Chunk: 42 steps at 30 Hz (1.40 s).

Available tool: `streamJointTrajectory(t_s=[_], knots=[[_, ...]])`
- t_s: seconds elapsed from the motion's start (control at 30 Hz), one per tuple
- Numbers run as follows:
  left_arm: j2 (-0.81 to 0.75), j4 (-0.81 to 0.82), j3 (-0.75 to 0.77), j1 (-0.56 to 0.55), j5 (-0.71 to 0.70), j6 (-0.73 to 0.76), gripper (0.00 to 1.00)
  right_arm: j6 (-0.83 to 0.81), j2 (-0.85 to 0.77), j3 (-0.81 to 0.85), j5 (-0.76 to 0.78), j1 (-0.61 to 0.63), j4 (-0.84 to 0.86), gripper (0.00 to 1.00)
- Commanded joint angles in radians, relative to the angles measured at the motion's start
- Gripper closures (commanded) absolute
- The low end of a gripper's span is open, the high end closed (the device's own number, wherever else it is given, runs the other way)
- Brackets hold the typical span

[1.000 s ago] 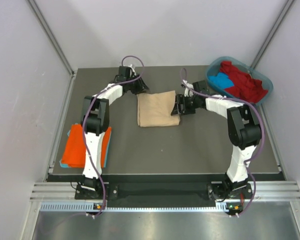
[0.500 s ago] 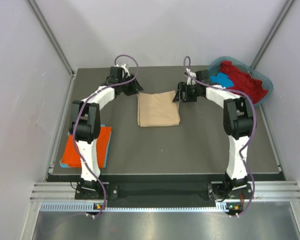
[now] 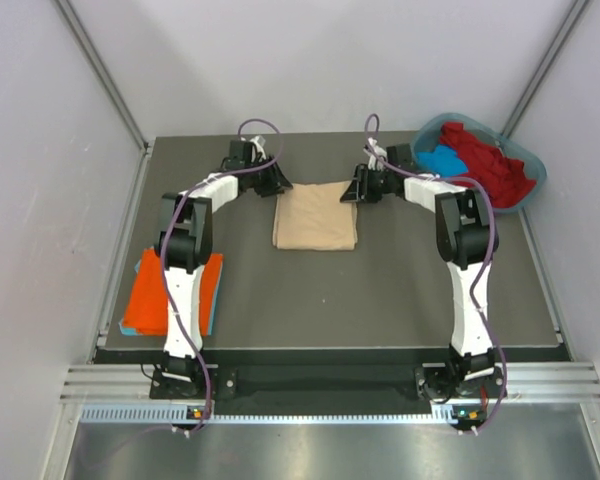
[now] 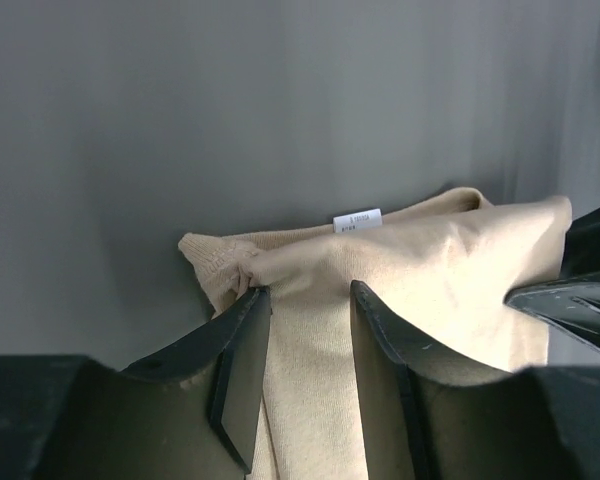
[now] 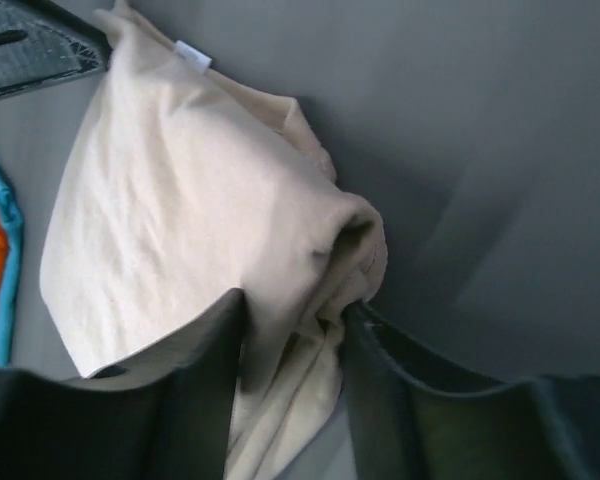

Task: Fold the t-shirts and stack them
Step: Fold the tshirt

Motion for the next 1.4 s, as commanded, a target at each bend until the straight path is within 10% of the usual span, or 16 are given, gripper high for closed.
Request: streamJointTrajectory(t_s=[0.0,0.23,0.57,1.07,1.2,1.37], knots=[[0.067,0.025,0.020,0.017,-0.053,0.015,0.56,0.088,0.056,0.019,-0.074,-0.014,0.126,0.61],[0.084,0.051,0.035,0.049,0.057,-0.035,0.56,0.200,0.120,0.029,-0.167,-0.038,0.271,0.78],[-0.119,-0.097,0.011,0.103,0.070,-0.016,0.54,0.175,0.007,0.037,-0.125,-0.071,0.151,0.27],[-0.396,-0.091,-0.450,-0.010,0.001,0.012,0.54,-0.006,-0.228,-0.314,-0.069,-0.005,0.053,0.21],[-0.367,-0.041,-0.493,-0.020,0.024,-0.003,0.54,0.005,-0.206,-0.360,-0.082,-0.008,0.108,0.31],[-0.314,-0.006,-0.516,-0.044,0.001,-0.003,0.55,0.049,-0.154,-0.404,-0.146,-0.035,0.202,0.68]])
